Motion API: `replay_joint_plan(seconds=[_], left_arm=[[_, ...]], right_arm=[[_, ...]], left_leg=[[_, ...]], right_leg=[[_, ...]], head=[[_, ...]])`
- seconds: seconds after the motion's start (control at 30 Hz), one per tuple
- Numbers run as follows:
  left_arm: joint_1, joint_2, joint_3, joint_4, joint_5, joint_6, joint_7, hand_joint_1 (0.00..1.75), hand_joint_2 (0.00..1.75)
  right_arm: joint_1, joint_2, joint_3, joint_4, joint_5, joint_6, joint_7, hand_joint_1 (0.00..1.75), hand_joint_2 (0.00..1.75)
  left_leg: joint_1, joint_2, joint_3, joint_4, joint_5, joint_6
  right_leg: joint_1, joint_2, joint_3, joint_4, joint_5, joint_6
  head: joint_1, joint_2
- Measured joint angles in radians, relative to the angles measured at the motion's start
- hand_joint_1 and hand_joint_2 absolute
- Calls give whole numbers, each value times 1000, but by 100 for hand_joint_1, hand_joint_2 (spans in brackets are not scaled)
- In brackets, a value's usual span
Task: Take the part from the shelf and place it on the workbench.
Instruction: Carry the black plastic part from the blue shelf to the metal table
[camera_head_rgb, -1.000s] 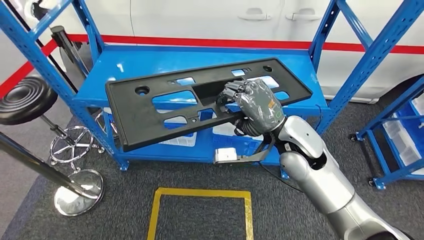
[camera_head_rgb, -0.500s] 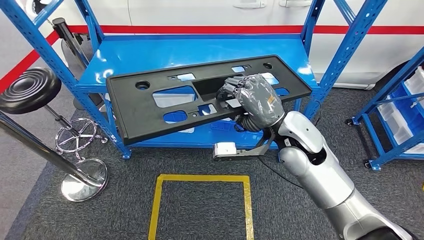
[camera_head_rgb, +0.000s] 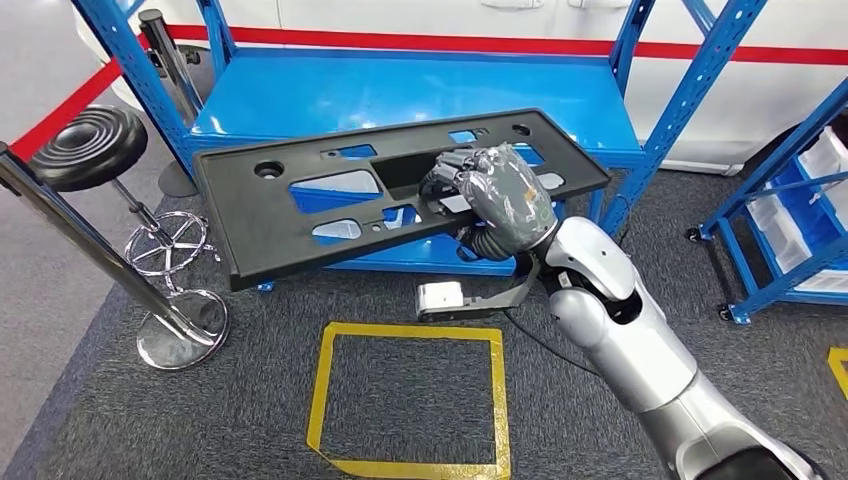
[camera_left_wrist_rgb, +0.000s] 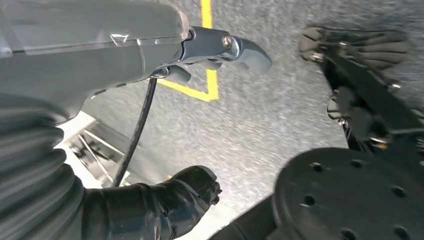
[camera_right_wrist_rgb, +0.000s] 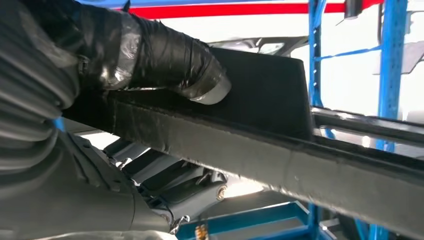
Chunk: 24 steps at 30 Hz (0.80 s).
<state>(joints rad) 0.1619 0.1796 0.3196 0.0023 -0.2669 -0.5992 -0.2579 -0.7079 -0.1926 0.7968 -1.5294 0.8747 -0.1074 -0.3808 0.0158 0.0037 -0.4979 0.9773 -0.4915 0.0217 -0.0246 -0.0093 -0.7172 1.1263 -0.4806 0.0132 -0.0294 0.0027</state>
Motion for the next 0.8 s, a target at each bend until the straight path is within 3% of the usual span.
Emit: replay_joint_plan(seconds=[0.03, 0.07, 0.1, 0.13, 0.2, 0.23, 0.3, 0.33, 0.4, 0.47, 0.53, 0.57, 0.6, 0.63, 0.67, 0.73, 0.8], left_arm=[[-1, 0, -1, 0, -2, 0, 0, 0, 175], [-2, 0, -1, 0, -3, 0, 0, 0, 175], [-3, 0, -2, 0, -4, -1, 0, 0, 175], [-4, 0, -2, 0, -4, -1, 0, 0, 175], [-6, 0, -3, 0, -5, -2, 0, 0, 175], [-6, 0, -3, 0, -5, -2, 0, 0, 175], [-6, -1, -4, 0, -7, -3, 0, 0, 175], [-6, -1, -5, 0, -8, -4, 0, 0, 175], [-7, 0, -5, 0, -13, -4, 0, 0, 175], [-8, 2, -6, 0, -18, -5, 0, 0, 175], [-9, 3, -6, 0, -23, -6, 0, 0, 175], [-10, 3, -6, 0, -24, -6, 0, 0, 175], [-11, 3, -6, 0, -25, -6, 0, 0, 175], [-12, 3, -6, 0, -25, -6, 0, 0, 175], [-12, 4, -6, 0, -26, -6, 0, 0, 175], [-13, 6, -6, 0, -30, -6, 0, 0, 175], [-14, 9, -6, 0, -36, -7, -1, 0, 175]], right_arm=[[-1, 0, 1, 2, 0, 0, 0, 175, 175], [-2, 0, 1, 3, -1, 0, 0, 175, 175], [-2, 0, 2, 5, -1, 0, 0, 175, 175], [-2, 0, 3, 6, -1, 0, 0, 175, 175], [-3, 1, 4, 7, -1, 0, 0, 175, 175], [-6, 2, 5, 7, -2, 0, 0, 175, 175], [-10, 5, 5, 7, -3, 0, 0, 175, 175], [-12, 6, 5, 7, -4, 1, 0, 175, 175], [-13, 8, 5, 8, -4, 1, 0, 175, 175], [-15, 11, 5, 9, -4, 2, 0, 175, 175], [-15, 16, 5, 10, -4, 2, 0, 175, 175], [-15, 18, 5, 10, -4, 2, 0, 175, 175], [-14, 19, 5, 11, -4, 2, 0, 175, 175], [-14, 20, 5, 12, -4, 2, 0, 175, 175], [-14, 21, 5, 13, -4, 2, 0, 175, 175], [-14, 22, 5, 14, -4, 2, 0, 175, 175], [-13, 25, 5, 14, -4, 2, 1, 175, 175]], left_leg=[[-3, 1, -17, 3, 11, 6], [-6, 2, -33, 8, 21, 10], [-9, 3, -52, 13, 31, 12], [-12, 3, -71, 20, 40, 13], [-17, 3, -105, 35, 54, 11], [-20, 3, -119, 43, 59, 9], [-22, 3, -135, 51, 73, 2], [-21, 4, -139, 49, 83, -3], [-19, 3, -144, 42, 95, -15], [-17, 0, -160, 71, 51, -25], [-10, -1, -191, 176, -43, -37], [-5, -1, -203, 241, -77, -43], [-1, -1, -209, 290, -89, -49], [4, -1, -199, 309, -76, -55], [8, -1, -174, 293, -47, -60], [13, -3, -87, 176, -1, -67], [9, -8, -15, 59, -9, -62]], right_leg=[[1, 1, -14, 64, -53, -1], [2, 2, -24, 127, -85, -2], [3, 3, -25, 176, -93, -4], [5, 4, -14, 198, -77, -6], [11, 4, 57, 143, -24, -18], [15, 4, 109, 76, -19, -26], [24, 4, 190, -48, -42, -37], [26, 4, 207, -81, -52, -40], [25, 2, 202, -102, -34, -45], [17, -4, 189, -117, -11, -56], [15, -7, 167, -120, 9, -64], [14, -7, 154, -118, 17, -64], [13, -8, 141, -114, 25, -62], [12, -9, 127, -109, 32, -59], [9, -9, 113, -102, 37, -55], [5, -8, 88, -86, 44, -46], [4, -7, 72, -75, 55, -33]], head=[[0, 0], [0, 0], [0, 0], [0, 0], [0, 0], [0, 0], [0, 0], [0, 0], [0, 0], [0, 0], [-1, 0], [-1, 0], [-1, 0], [-1, 0], [-1, 0], [-1, 0], [-1, 0]])
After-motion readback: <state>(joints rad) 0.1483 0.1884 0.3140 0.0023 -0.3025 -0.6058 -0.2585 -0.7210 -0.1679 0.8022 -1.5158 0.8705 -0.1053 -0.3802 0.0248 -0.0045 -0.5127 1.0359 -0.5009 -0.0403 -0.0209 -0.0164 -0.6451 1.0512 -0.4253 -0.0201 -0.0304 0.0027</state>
